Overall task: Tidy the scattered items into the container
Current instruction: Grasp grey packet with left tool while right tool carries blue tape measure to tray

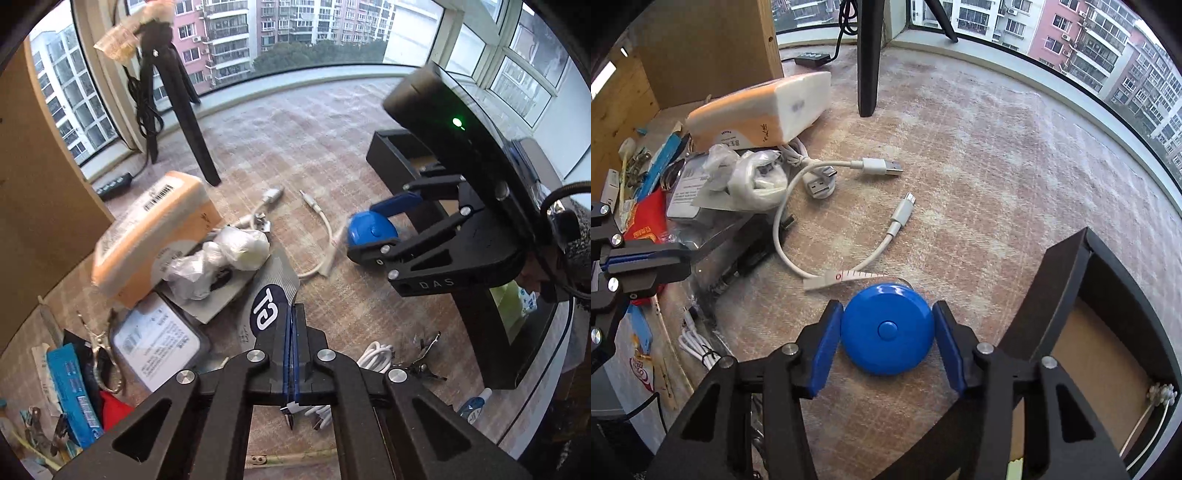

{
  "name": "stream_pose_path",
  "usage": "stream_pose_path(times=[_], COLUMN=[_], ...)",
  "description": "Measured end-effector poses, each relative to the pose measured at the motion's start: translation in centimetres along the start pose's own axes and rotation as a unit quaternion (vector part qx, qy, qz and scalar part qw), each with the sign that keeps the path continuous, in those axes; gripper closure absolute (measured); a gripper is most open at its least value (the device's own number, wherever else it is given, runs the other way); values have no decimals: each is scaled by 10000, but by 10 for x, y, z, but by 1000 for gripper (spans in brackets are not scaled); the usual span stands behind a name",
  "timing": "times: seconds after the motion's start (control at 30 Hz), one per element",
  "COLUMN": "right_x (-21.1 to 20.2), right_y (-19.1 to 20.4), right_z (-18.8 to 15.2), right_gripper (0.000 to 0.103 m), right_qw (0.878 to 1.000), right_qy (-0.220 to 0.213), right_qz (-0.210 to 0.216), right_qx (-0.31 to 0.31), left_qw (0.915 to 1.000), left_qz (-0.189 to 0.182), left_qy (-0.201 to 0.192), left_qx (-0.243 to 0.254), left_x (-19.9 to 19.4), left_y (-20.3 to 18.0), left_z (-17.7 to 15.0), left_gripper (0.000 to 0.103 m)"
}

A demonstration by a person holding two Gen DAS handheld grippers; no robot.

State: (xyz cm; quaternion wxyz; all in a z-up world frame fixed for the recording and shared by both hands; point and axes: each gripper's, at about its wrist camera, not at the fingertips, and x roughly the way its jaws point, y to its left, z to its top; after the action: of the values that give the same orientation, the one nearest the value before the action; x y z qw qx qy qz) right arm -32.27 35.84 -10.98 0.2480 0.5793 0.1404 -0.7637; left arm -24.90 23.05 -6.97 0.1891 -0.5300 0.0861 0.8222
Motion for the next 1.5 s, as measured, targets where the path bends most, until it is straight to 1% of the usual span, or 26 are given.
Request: stream_pose_path(times=[0.13,0.23,0.33,0.4,0.53,0.6,0.7,0.87,1.03,1.17,1.2,1.23,1.27,1.3,1.33,1.37,1.5], right_x=[-18,-34,-55,-67,-87,-100,-115,-135,-156,-161,-161,-159,-159,-161,-163,-166,-174], right_y=[-1,-1,-7,-8,-28,-42,-68,-114,-151,-170,-173,-174,-175,-175,-174,-174,-166], right_z=[-1,-2,-18,-25,-41,-55,-76,-109,-139,-158,-161,-164,-167,-169,-171,-173,-172], right_gripper=[54,54,54,54,54,54,54,54,54,54,54,53,47,44,41,41,41], right_qw=[9996,9990,9978,9969,9943,9923,9884,9795,9687,9646,9654,9659,9647,9624,9604,9593,9589], right_qy=[-218,-389,-570,-672,-827,-889,-967,-1027,-1112,-1080,-1037,-1007,-1020,-1094,-1204,-1291,-1517], right_qz=[79,106,141,84,-120,-215,-404,-693,-899,-960,-905,-876,-933,-1026,-1082,-1078,-858], right_qx=[138,215,321,402,663,832,1096,1591,2027,2205,2216,2220,2243,2264,2266,2270,2236], left_qw=[9998,9994,9985,9979,9968,9955,9927,9871,9841,9829,9830,9839,9849,9846,9833,9828,9846], left_qz=[4,-84,-183,-297,-492,-651,-896,-1198,-1251,-1238,-1264,-1258,-1224,-1207,-1207,-1176,-1022], left_qy=[-157,-282,-427,-510,-632,-673,-728,-817,-847,-825,-765,-674,-627,-686,-782,-826,-783], left_qx=[-78,-206,-288,-258,-31,111,339,680,938,1083,1089,1072,1050,1064,1116,1160,1184], left_x=[-14,-26,-40,-49,-59,-61,-63,-65,-61,-57,-55,-53,-51,-52,-54,-55,-57], left_y=[8,13,12,5,-23,-43,-76,-125,-162,-184,-188,-192,-195,-196,-197,-196,-182], left_z=[2,3,5,8,14,18,28,44,63,75,77,80,81,80,78,75,68], left_gripper=[103,103,103,103,103,103,103,103,103,102,98,82,69,51,52,52,57])
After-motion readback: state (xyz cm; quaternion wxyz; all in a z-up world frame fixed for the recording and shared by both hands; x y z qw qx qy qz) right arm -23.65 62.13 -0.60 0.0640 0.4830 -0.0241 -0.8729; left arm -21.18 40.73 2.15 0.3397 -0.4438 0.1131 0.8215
